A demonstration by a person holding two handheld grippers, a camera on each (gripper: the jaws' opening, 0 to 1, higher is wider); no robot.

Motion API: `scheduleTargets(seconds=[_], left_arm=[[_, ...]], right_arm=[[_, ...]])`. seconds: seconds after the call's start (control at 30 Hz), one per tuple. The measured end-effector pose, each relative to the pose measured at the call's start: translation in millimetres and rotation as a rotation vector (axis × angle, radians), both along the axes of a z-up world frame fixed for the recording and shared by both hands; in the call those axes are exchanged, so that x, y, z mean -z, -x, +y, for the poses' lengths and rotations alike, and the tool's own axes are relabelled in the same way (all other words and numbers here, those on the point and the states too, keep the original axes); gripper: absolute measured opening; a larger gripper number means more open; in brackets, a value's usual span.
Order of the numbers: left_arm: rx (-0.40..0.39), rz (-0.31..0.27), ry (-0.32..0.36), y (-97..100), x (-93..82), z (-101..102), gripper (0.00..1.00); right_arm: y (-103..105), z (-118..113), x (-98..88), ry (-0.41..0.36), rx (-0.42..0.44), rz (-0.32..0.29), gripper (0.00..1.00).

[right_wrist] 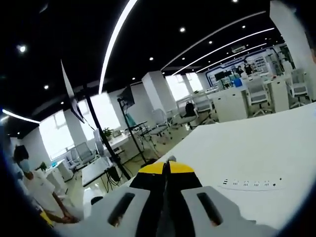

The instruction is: Fold the towel on the table until its edges align and the towel forms a compact rectangular stack.

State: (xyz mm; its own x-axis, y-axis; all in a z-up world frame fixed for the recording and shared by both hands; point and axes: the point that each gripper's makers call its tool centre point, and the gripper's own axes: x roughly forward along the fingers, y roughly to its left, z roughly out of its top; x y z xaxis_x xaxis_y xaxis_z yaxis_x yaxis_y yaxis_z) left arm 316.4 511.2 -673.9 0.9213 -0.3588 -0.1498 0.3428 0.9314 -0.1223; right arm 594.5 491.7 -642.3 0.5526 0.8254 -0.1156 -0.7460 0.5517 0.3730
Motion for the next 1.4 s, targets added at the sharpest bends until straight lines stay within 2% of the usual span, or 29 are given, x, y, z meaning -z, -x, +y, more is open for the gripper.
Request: scheduleTargets(seconds=[0.07,0.13,0.2,0.4,0.5,0.6,0.7,0.8,0.9,1.03,1.1,1.27,1.4], left_arm=[[-0.015,0.006,0.010,1.7,0.7,7,0.04],[-0.030,0.013,0.013,2.9,2.7,13,0.04],[-0.046,0.026,0.019,3.4,7.9,18,0.04],[-0.102,0.092,0.066,9.7,33.6,34,0.04],[-0.110,0.090,0.056,13.6,37.3,41,0.04],[-0.149,0.104,0.093,16.3,41.8,51,0.04],[-0.175,0.105,0.100,18.8,43.8,61,0.04],[-0.190,0.106,0.119,19.9,46.3,66,0.04],[-0.247,0.100,0.192,20.7,49.5,79,0.04],[-0.289,0.135,0.228,20.3,68.5,93,0.04],[-0.320,0.157,0.293,19.4,81.6,100,0.04],[-0.386,0.218,0.362,17.4,116.0,116,0.04],[-0.437,0.243,0.428,17.2,135.7,128,0.04]], right_arm=[[-1,9,6.2,0.011,-0.009,0.004,0.00],[-4,13,15.7,0.084,-0.015,-0.038,0.00],[-3,19,17.8,0.077,-0.017,-0.031,0.00],[-13,39,45.8,0.105,-0.023,0.006,0.00],[-12,48,54.7,0.101,-0.026,0.031,0.00],[-11,59,62.1,0.099,-0.035,0.050,0.00],[-13,70,67.9,0.096,-0.041,0.059,0.00],[-10,78,66.8,0.090,-0.045,0.064,0.00],[-10,89,70.2,0.097,-0.043,0.069,0.00],[-10,104,85.6,0.116,-0.039,0.077,0.00],[-12,113,100.7,0.132,-0.034,0.091,0.00],[-17,129,130.4,0.150,-0.023,0.127,0.00],[-20,145,158.8,0.174,-0.025,0.157,0.00]])
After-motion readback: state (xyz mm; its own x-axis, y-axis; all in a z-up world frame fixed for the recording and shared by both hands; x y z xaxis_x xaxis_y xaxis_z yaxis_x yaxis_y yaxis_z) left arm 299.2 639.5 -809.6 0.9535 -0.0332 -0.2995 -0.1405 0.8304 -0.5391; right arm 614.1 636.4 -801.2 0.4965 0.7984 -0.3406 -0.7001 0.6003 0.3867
